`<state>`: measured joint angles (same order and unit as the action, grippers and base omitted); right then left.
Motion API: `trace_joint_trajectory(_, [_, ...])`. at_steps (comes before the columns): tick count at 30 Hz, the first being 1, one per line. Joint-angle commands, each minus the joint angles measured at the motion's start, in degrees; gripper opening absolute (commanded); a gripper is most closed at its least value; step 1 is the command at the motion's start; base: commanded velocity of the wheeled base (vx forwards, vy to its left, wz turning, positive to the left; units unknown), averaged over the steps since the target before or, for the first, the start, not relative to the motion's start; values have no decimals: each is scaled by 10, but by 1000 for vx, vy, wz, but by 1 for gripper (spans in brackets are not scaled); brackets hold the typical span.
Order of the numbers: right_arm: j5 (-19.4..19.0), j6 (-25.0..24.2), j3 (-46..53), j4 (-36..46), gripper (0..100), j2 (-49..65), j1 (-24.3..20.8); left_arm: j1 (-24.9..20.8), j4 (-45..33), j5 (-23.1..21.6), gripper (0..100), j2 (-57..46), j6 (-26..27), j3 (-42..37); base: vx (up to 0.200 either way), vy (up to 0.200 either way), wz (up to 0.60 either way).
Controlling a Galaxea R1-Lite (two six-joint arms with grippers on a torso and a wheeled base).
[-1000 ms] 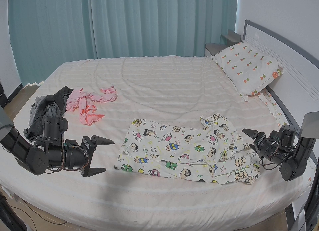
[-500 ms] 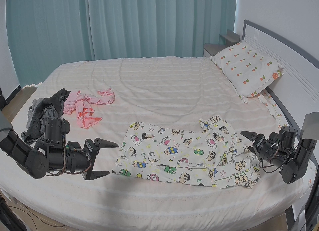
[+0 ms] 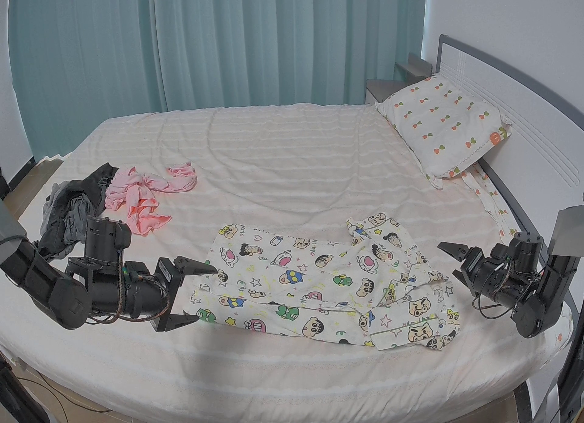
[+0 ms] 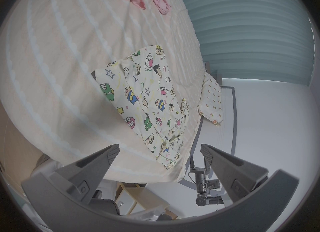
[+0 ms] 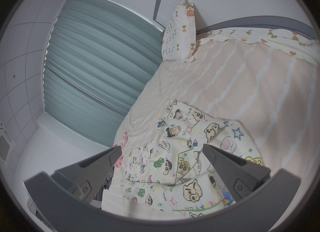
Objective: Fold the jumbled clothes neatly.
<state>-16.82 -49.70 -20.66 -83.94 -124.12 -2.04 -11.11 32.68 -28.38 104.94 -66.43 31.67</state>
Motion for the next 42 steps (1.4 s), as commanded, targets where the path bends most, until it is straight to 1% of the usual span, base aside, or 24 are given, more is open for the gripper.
trace_joint_trajectory(1, [0, 6, 12, 2, 100, 2, -17, -28, 1, 61, 100, 24, 37, -11, 0, 0, 0])
trace_joint_trajectory(3, [0, 14, 26, 4, 100, 12, -37, -49, 1, 101, 100, 42, 73, -16, 0, 0, 0])
trace_joint_trajectory(4, [0, 14, 26, 4, 100, 13, -39, -51, 1, 103, 100, 44, 74, -16, 0, 0, 0])
trace_joint_trajectory(5, [0, 18, 35, 4, 100, 14, -59, -64, 1, 118, 100, 52, 78, -16, 0, 0, 0])
trace_joint_trajectory(6, [0, 19, 42, 4, 100, 14, -75, -69, 2, 120, 100, 55, 78, -16, 0, 0, 0])
trace_joint_trajectory(7, [0, 21, 47, 4, 100, 14, -82, -71, 3, 120, 100, 55, 78, -16, 0, 0, 0])
trace_joint_trajectory(8, [0, 26, 57, 4, 100, 14, -104, -71, 9, 119, 100, 55, 76, -16, 0, 0, 0])
trace_joint_trajectory(10, [0, 29, 67, 5, 100, 12, -132, -71, 17, 118, 100, 55, 75, -18, 0, 0, 0])
trace_joint_trajectory(11, [0, 29, 67, 5, 100, 12, -132, -71, 17, 118, 100, 55, 75, -18, 0, 0, 0])
trace_joint_trajectory(12, [0, 29, 68, 8, 100, -2, -164, -71, 26, 118, 100, 58, 75, -24, 0, 0, 0])
trace_joint_trajectory(13, [0, 30, 65, 8, 100, -14, -174, -71, 33, 118, 100, 59, 75, -28, 0, 0, 0])
trace_joint_trajectory(19, [0, 35, 63, 10, 100, -53, -184, -71, 55, 118, 100, 61, 75, -35, 0, 0, 0])
trace_joint_trajectory(21, [1, 35, 64, 10, 100, -67, -206, -72, 55, 118, 100, 65, 75, -35, 0, 0, 0])
trace_joint_trajectory(22, [1, 35, 63, 10, 100, -70, -209, -72, 55, 118, 100, 65, 75, -35, 0, 0, 0])
trace_joint_trajectory(24, [2, 38, 44, 11, 100, -79, -232, -72, 55, 118, 100, 65, 75, -35, 0, 0, 0])
trace_joint_trajectory(27, [3, 38, 1, 53, 100, -74, -248, -71, 55, 118, 100, 66, 75, -35, 0, 0, 0])
trace_joint_trajectory(28, [15, 38, -34, 109, 100, -62, -256, -71, 55, 118, 100, 66, 75, -35, 0, 0, 0])
trace_joint_trajectory(29, [19, 38, -42, 120, 100, -60, -258, -71, 55, 118, 100, 66, 75, -35, 0, 0, 0])
trace_joint_trajectory(31, [66, 36, -106, 211, 100, -51, -278, -71, 55, 118, 100, 66, 75, -35, 0, 0, 0])
trace_joint_trajectory(32, [81, 35, -132, 240, 100, -52, -284, -71, 55, 118, 100, 66, 75, -35, 0, 0, 0])
trace_joint_trajectory(33, [88, 30, -155, 264, 100, -52, -287, -71, 55, 118, 100, 66, 75, -35, 0, 0, 0])
trace_joint_trajectory(35, [88, 21, -176, 287, 100, -55, -292, -71, 55, 118, 100, 66, 75, -35, 0, 0, 0])
trace_joint_trajectory(36, [94, 13, -193, 299, 100, -67, -299, -71, 55, 118, 100, 66, 75, -35, 0, 0, 0])
trace_joint_trajectory(42, [114, 8, -225, 304, 100, -95, -314, -70, 55, 118, 100, 68, 75, -35, 0, 0, 0])
